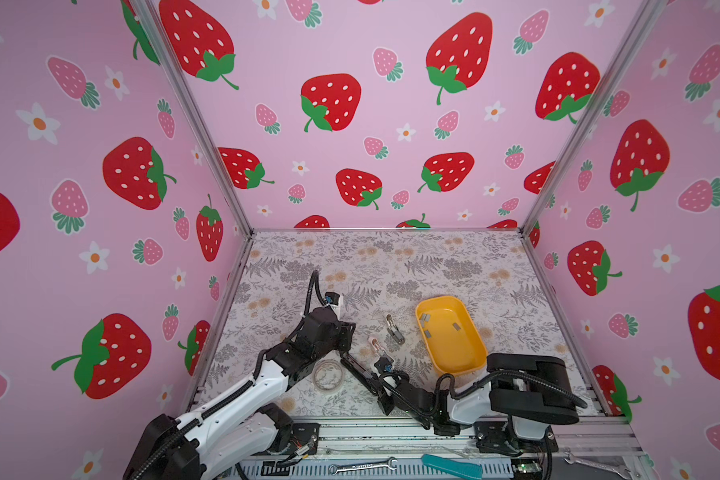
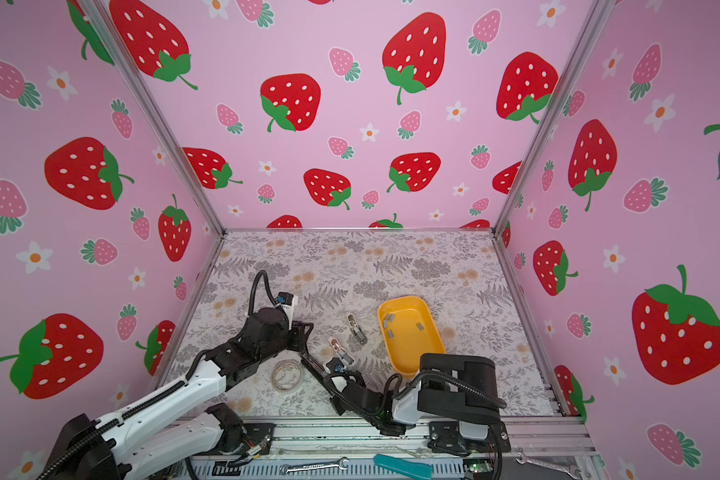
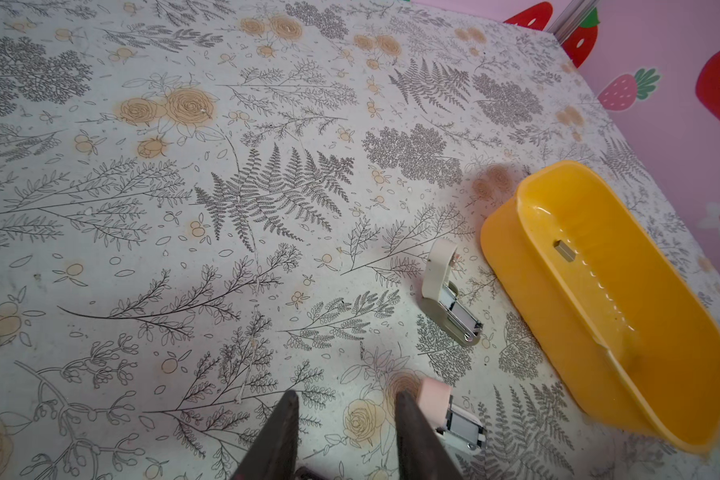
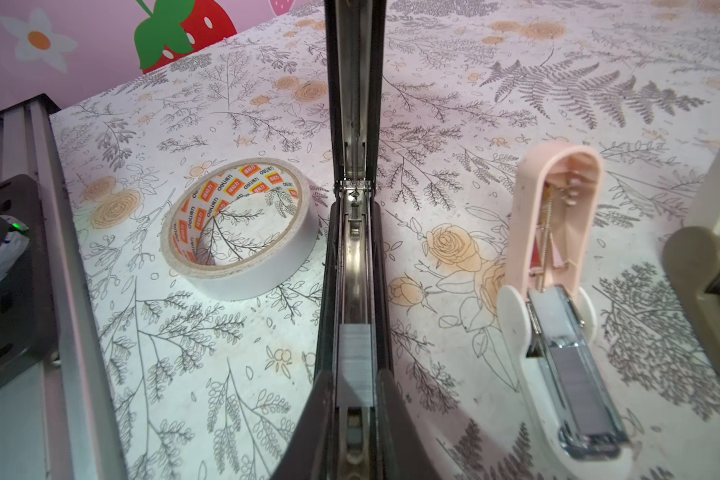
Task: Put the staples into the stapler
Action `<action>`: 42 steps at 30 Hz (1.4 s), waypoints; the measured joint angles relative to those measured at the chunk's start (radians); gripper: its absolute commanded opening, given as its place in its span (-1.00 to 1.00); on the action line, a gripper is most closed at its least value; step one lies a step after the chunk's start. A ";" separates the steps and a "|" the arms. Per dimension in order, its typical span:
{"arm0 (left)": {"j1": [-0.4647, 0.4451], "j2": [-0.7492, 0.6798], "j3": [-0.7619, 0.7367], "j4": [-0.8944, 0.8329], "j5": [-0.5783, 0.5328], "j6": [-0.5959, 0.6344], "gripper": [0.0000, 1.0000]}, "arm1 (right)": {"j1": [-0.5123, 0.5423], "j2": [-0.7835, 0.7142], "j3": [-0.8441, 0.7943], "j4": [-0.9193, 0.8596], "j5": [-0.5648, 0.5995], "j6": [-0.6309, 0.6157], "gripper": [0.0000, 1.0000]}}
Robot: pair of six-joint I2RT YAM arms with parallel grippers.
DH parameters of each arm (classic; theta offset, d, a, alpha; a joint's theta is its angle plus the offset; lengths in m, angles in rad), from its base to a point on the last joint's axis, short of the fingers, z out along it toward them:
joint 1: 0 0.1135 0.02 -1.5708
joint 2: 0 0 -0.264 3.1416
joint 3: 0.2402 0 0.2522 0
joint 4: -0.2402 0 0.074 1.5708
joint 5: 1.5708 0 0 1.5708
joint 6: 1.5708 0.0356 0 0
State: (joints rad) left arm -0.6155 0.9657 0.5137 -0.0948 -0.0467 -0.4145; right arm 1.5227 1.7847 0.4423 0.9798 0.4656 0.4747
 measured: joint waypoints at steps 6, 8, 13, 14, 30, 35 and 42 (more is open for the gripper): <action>-0.036 -0.005 -0.008 0.008 -0.003 0.011 -0.20 | 0.007 0.005 -0.018 0.031 0.026 -0.004 -1.00; -0.058 -0.010 -0.017 0.022 -0.016 0.010 -0.21 | 0.010 0.005 -0.027 0.044 0.032 -0.004 -1.00; -0.132 -0.027 -0.055 0.082 -0.109 -0.033 -0.21 | 0.013 0.005 -0.052 0.079 0.039 -0.004 -1.00; -0.141 -0.034 -0.068 0.098 -0.130 -0.043 -0.19 | 0.014 0.005 -0.053 0.080 0.039 -0.005 -1.00; -0.404 -0.007 -0.146 0.250 -0.357 -0.125 -0.13 | 0.013 0.005 -0.087 0.134 0.043 -0.007 -1.00; -0.472 0.021 -0.155 0.274 -0.440 -0.114 -0.08 | 0.013 0.008 -0.088 0.143 0.043 -0.009 -1.00; -0.535 0.061 -0.162 0.274 -0.457 -0.136 0.12 | 0.013 0.010 -0.090 0.168 0.048 -0.010 -1.00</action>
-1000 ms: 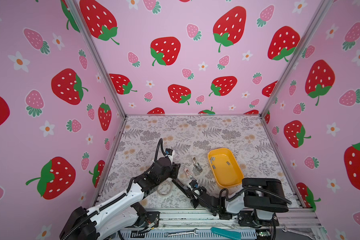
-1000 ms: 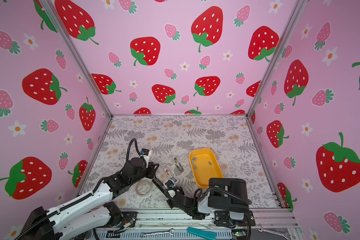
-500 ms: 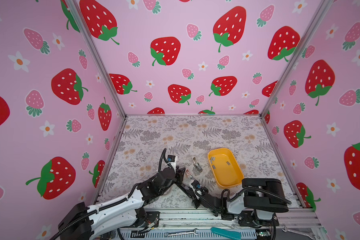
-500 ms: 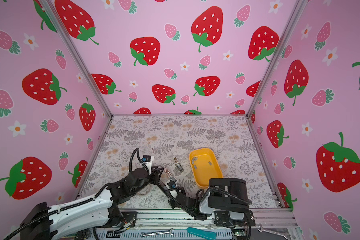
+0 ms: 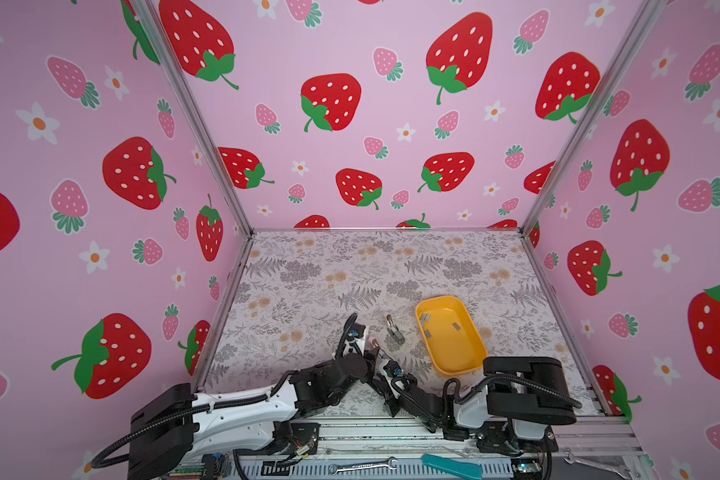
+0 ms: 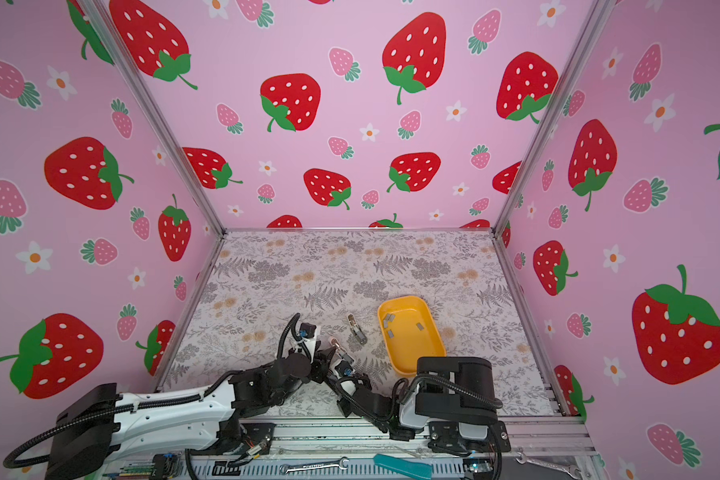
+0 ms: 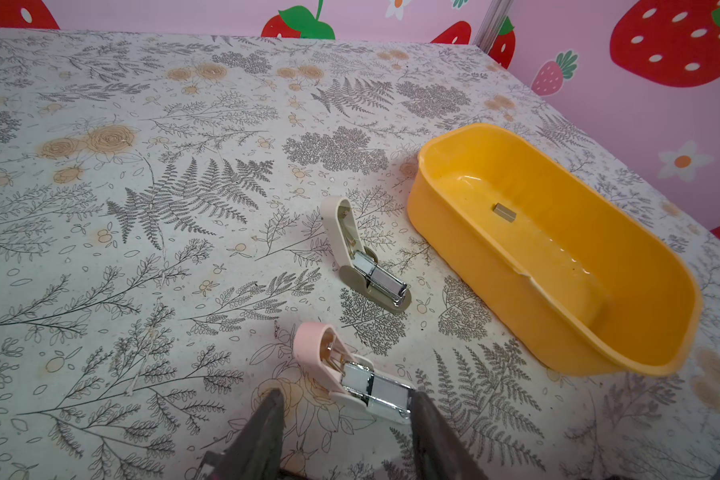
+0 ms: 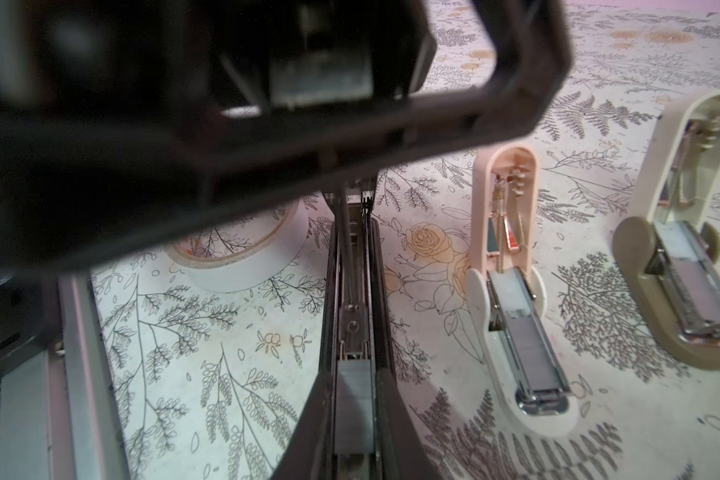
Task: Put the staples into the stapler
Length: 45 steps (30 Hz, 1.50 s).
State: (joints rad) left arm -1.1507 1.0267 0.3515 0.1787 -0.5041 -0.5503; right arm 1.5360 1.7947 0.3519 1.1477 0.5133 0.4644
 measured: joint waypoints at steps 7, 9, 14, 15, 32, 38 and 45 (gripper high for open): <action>-0.014 -0.021 -0.038 0.003 0.008 -0.057 0.46 | 0.002 0.011 0.000 0.027 0.000 0.002 -1.00; -0.016 -0.027 -0.042 -0.002 0.008 -0.074 0.53 | 0.002 0.011 0.000 0.032 0.001 0.002 -1.00; -0.018 -0.056 -0.045 -0.037 0.016 -0.113 0.75 | 0.002 0.014 0.002 0.046 0.002 0.005 -1.00; -0.019 -0.069 -0.045 -0.054 0.016 -0.124 0.81 | 0.002 0.014 0.003 0.052 0.003 0.006 -1.00; 0.000 -0.347 0.029 -0.370 -0.095 -0.211 0.98 | -0.005 0.054 0.035 0.085 0.057 0.023 -0.85; 0.026 -0.370 0.042 -0.413 -0.117 -0.214 0.98 | -0.005 0.054 0.035 0.085 0.068 0.032 -0.64; 0.043 -0.337 0.042 -0.424 -0.108 -0.227 0.98 | -0.005 -0.002 0.036 -0.001 0.097 0.045 -0.10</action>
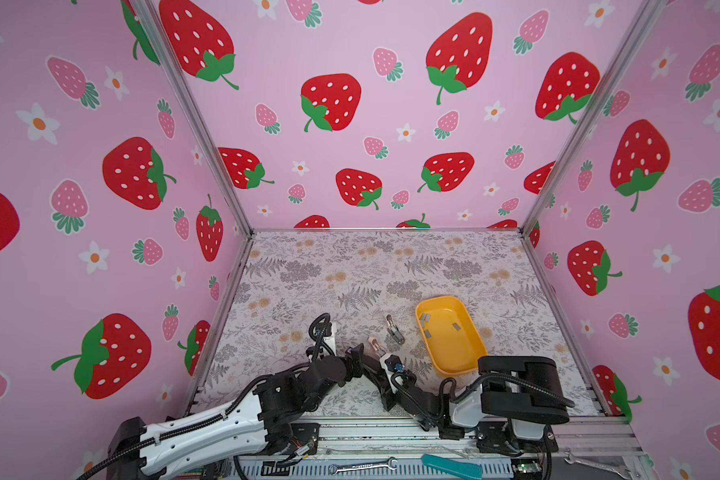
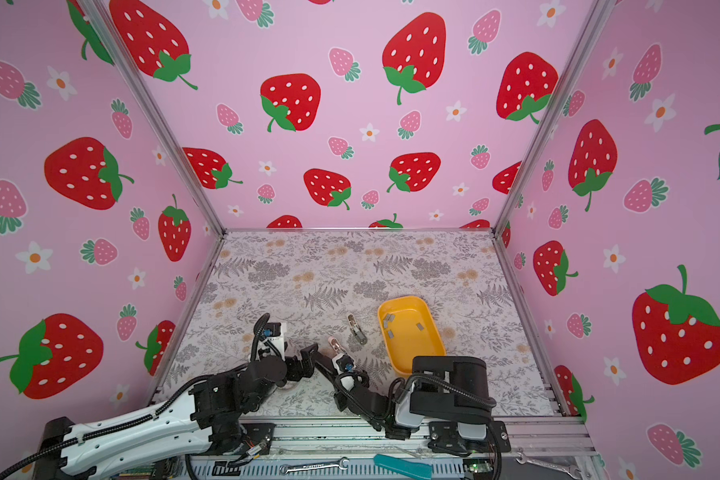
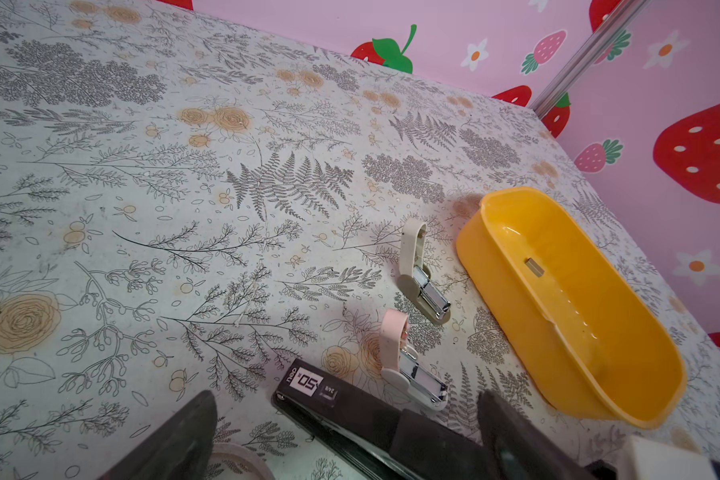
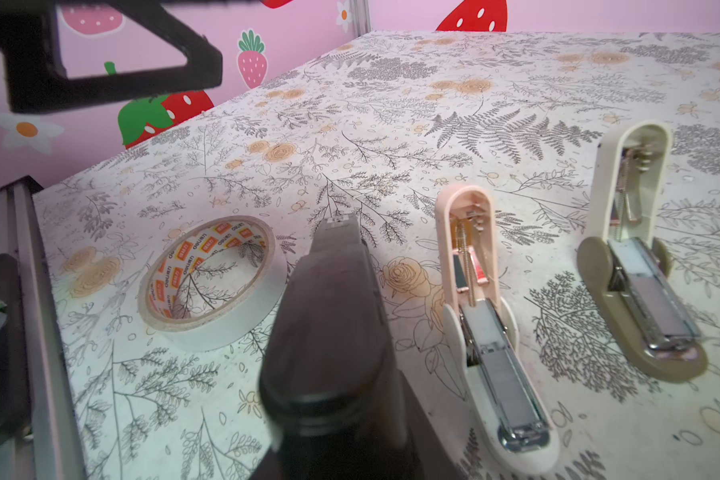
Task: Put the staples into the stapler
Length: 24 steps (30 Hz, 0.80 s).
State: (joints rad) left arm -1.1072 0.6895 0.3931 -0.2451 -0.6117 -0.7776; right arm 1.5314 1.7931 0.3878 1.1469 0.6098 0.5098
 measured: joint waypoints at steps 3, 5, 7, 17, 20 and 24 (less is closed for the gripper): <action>0.001 0.047 -0.006 0.003 0.009 -0.006 0.98 | 0.000 -0.068 0.001 -0.042 0.007 0.011 -0.07; 0.002 0.082 -0.009 0.003 0.016 -0.006 0.99 | 0.000 -0.107 0.001 -0.063 0.010 0.015 -0.25; 0.002 0.119 -0.009 0.010 0.021 -0.006 1.00 | 0.003 -0.134 0.001 -0.083 0.010 0.014 -0.28; 0.002 0.232 -0.010 0.063 0.010 -0.003 1.00 | 0.006 -0.156 0.097 -0.262 0.022 -0.035 -0.50; 0.006 0.237 -0.020 0.072 -0.006 0.000 1.00 | 0.003 -0.128 0.130 -0.298 0.029 -0.048 -0.50; 0.009 0.219 -0.043 0.092 -0.018 -0.002 1.00 | -0.007 -0.103 0.152 -0.303 0.037 -0.066 -0.55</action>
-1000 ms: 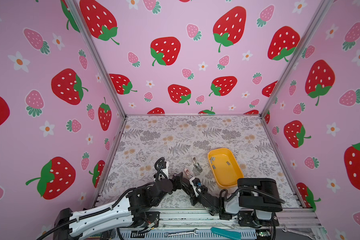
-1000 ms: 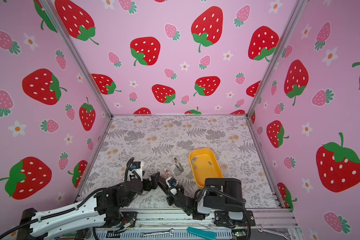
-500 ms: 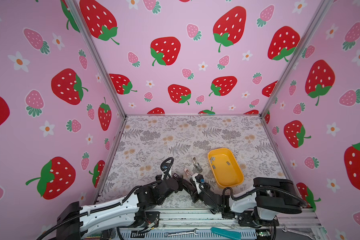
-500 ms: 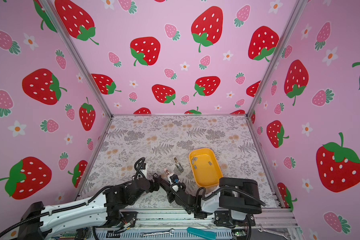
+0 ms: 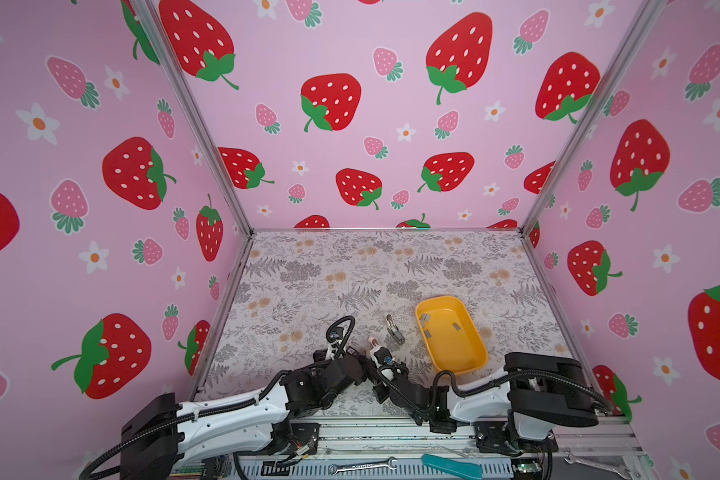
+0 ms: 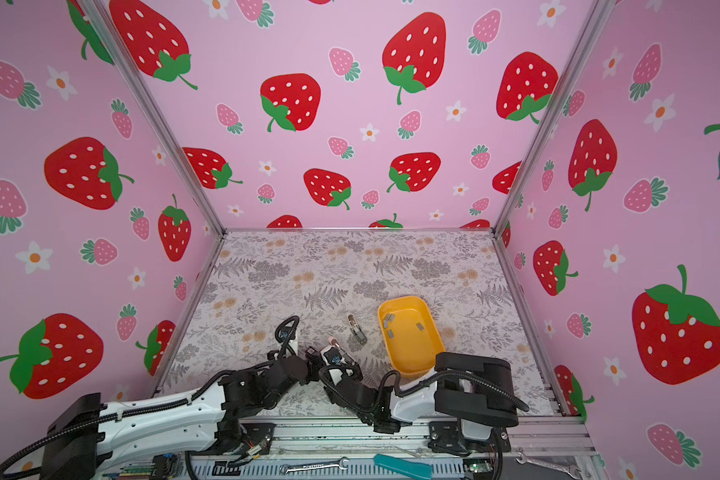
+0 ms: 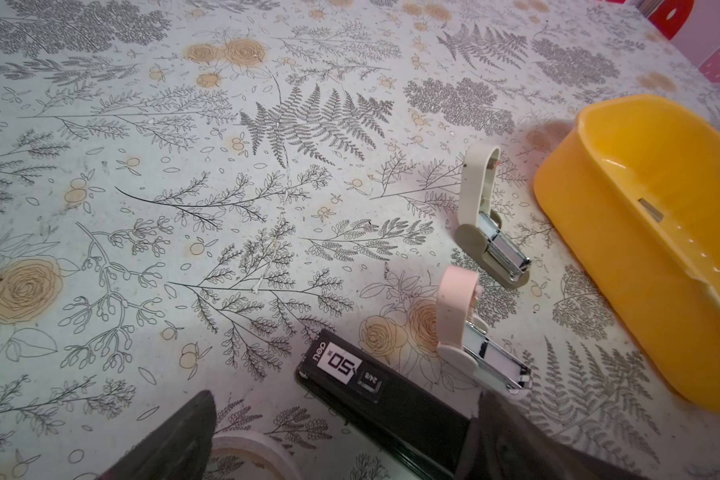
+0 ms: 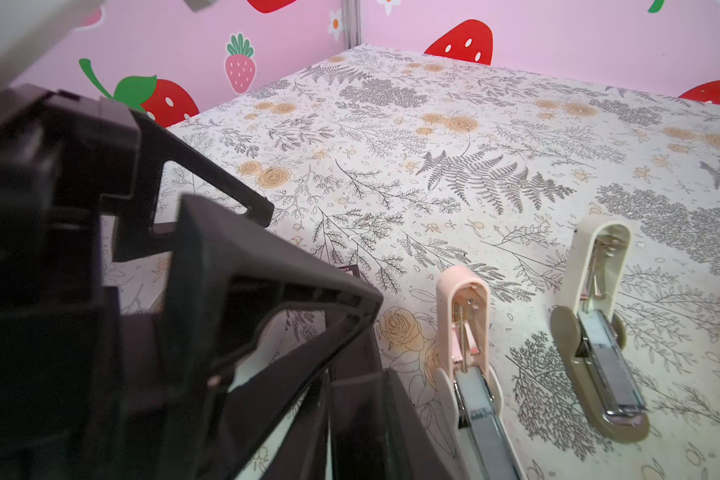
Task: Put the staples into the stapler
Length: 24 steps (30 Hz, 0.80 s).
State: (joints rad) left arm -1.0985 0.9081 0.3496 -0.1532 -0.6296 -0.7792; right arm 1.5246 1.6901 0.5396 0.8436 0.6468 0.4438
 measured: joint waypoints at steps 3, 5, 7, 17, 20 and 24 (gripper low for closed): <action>0.006 -0.023 -0.019 0.003 0.000 0.000 0.99 | -0.009 0.005 0.005 0.001 0.000 -0.005 -0.58; 0.010 -0.032 -0.025 0.004 0.001 0.001 0.99 | -0.014 0.005 0.005 0.001 -0.001 -0.010 -0.58; 0.015 -0.035 -0.026 0.006 0.002 0.001 0.98 | -0.016 0.005 0.004 0.000 -0.002 -0.017 -0.60; 0.087 0.072 -0.026 0.095 0.042 0.023 0.98 | -0.020 0.005 -0.044 0.035 -0.009 -0.020 -0.60; 0.094 0.130 -0.024 0.122 0.058 0.024 0.98 | -0.020 0.008 -0.057 0.053 -0.013 -0.018 -0.60; 0.095 0.211 0.000 0.141 0.074 0.026 0.99 | -0.020 0.029 -0.057 0.083 -0.019 -0.011 -0.61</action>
State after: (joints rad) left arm -1.0031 1.1194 0.3496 -0.0120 -0.5560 -0.7528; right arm 1.5047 1.7195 0.4824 0.9268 0.6277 0.4328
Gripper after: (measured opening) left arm 0.993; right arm 0.197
